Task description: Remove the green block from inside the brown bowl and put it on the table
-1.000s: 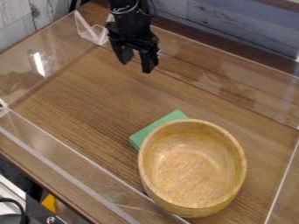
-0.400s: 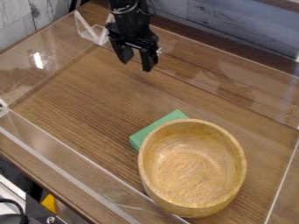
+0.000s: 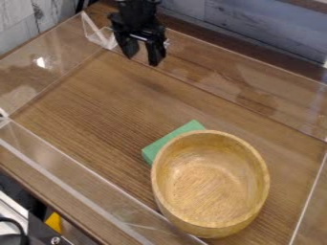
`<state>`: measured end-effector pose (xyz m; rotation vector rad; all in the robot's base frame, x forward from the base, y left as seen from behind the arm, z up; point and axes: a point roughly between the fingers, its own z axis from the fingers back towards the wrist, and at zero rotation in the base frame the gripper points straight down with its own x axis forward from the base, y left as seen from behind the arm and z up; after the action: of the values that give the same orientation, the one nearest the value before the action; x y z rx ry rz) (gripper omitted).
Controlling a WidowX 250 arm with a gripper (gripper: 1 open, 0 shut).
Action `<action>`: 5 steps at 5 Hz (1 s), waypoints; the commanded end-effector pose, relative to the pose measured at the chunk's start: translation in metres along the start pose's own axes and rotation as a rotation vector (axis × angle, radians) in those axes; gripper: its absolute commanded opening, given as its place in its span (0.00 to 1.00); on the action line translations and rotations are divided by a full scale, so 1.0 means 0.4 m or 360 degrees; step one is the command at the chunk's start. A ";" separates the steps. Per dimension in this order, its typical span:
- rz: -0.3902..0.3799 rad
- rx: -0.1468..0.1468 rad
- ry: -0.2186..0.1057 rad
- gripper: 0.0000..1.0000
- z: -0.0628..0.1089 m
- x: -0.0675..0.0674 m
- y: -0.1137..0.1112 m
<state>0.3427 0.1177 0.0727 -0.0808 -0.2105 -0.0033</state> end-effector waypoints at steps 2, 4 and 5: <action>0.0042 0.0051 -0.0070 0.00 0.047 0.044 -0.002; -0.0037 0.0034 -0.0022 0.00 0.039 0.016 -0.051; -0.0066 0.0018 0.0007 0.00 0.045 -0.002 -0.081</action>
<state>0.3336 0.0852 0.0704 -0.0881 -0.1455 -0.0364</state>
